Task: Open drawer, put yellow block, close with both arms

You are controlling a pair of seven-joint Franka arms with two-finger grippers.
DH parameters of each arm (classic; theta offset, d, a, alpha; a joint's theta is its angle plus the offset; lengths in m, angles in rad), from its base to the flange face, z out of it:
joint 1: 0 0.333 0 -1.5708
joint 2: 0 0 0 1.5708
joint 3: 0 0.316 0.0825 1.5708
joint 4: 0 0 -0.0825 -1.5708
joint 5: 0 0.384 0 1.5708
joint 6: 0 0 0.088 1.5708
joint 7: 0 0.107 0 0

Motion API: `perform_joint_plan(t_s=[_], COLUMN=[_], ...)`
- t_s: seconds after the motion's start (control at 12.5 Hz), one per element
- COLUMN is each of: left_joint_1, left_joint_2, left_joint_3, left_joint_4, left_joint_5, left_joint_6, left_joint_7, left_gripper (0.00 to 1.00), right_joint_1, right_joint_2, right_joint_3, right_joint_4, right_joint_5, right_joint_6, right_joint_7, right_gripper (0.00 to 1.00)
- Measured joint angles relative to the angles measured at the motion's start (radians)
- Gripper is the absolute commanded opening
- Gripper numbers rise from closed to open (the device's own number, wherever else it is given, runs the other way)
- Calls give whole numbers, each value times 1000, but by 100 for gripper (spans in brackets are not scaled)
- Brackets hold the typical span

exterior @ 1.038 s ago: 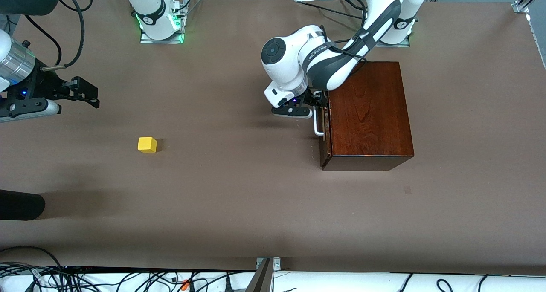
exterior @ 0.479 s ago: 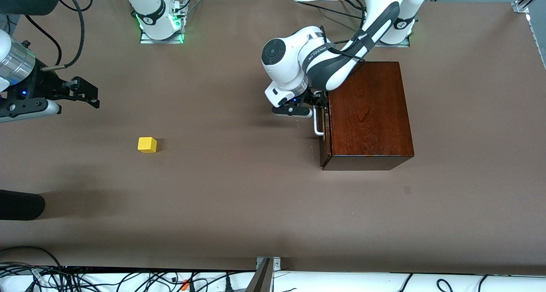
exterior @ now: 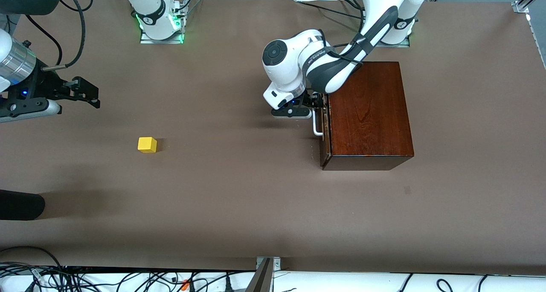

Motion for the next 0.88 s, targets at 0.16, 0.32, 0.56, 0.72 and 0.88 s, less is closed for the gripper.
perform_joint_plan(t_s=[0.16,0.32,0.56,0.72,0.88], left_joint_1=[2,5,5,3,3], left_joint_2=[0,-1,1,4,4], left_joint_3=[0,0,0,-2,-2], left_joint_4=[0,0,0,0,1], left_joint_5=[-9,-32,-81,-103,-112], left_joint_6=[23,53,131,168,185], left_joint_7=[-16,-32,-60,-72,-77], left_gripper=[100,100,100,100,100], right_joint_1=[1,4,12,13,13], right_joint_2=[0,0,0,0,0], right_joint_3=[4,9,11,11,11], right_joint_4=[1,3,7,7,7], right_joint_5=[0,0,0,0,0], right_joint_6=[0,0,0,0,0], right_joint_7=[0,0,0,0,0], right_gripper=[100,100,100,100,100])
